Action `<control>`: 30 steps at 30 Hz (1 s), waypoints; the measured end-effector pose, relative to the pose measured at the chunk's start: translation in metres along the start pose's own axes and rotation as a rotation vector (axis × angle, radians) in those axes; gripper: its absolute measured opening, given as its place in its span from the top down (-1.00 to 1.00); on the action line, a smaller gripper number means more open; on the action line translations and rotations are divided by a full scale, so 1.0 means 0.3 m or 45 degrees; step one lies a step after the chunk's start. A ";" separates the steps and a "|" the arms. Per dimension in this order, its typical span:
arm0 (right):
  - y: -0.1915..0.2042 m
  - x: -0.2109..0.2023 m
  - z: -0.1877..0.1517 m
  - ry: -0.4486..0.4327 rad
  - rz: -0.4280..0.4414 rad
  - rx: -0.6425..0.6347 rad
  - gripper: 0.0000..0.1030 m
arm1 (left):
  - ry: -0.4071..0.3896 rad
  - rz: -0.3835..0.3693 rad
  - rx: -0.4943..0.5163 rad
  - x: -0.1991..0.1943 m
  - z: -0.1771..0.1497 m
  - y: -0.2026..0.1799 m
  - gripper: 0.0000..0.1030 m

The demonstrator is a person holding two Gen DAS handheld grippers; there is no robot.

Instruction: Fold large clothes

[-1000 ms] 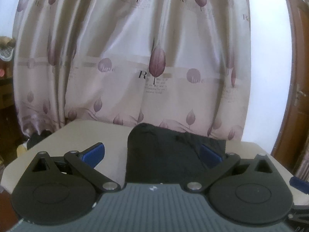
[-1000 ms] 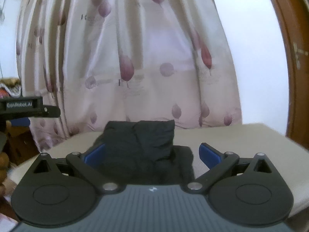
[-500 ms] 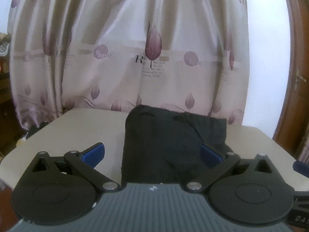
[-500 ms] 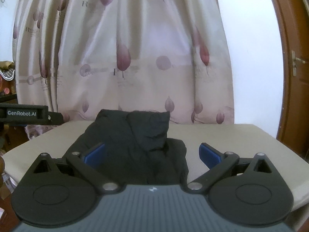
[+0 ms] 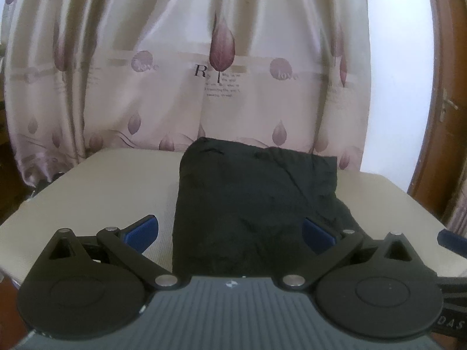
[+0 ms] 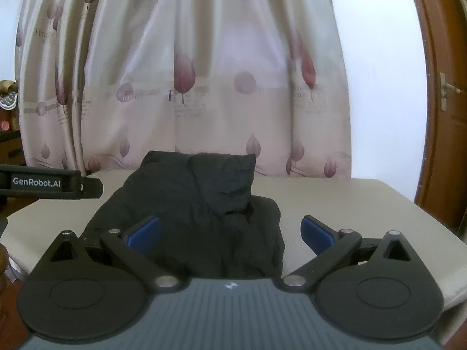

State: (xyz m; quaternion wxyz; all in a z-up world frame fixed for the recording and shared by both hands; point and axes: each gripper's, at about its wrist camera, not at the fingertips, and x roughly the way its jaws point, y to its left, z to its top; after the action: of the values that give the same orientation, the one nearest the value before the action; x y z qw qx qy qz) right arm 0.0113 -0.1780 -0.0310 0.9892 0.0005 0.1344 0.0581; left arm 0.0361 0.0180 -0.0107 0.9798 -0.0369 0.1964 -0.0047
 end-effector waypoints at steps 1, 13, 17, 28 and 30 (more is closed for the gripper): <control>0.000 0.001 -0.001 0.002 0.000 0.002 -1.00 | 0.003 0.000 0.002 0.003 0.000 -0.001 -1.00; 0.007 0.013 -0.001 0.022 -0.036 0.004 -1.00 | 0.026 0.018 0.039 0.024 -0.018 -0.022 -1.00; 0.007 0.016 -0.001 0.029 -0.028 0.003 -1.00 | 0.024 0.012 0.041 0.024 -0.019 -0.022 -1.00; 0.008 0.026 -0.002 0.038 -0.032 0.009 -1.00 | 0.025 0.003 0.041 0.033 -0.024 -0.024 -1.00; 0.011 0.033 0.001 0.039 -0.040 0.000 -1.00 | 0.030 0.004 0.048 0.037 -0.025 -0.025 -1.00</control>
State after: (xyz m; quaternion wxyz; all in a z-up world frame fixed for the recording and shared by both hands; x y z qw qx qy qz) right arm 0.0204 -0.1737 -0.0332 0.9879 -0.0026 0.1495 0.0424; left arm 0.0435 0.0097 -0.0212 0.9780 -0.0181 0.2078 -0.0074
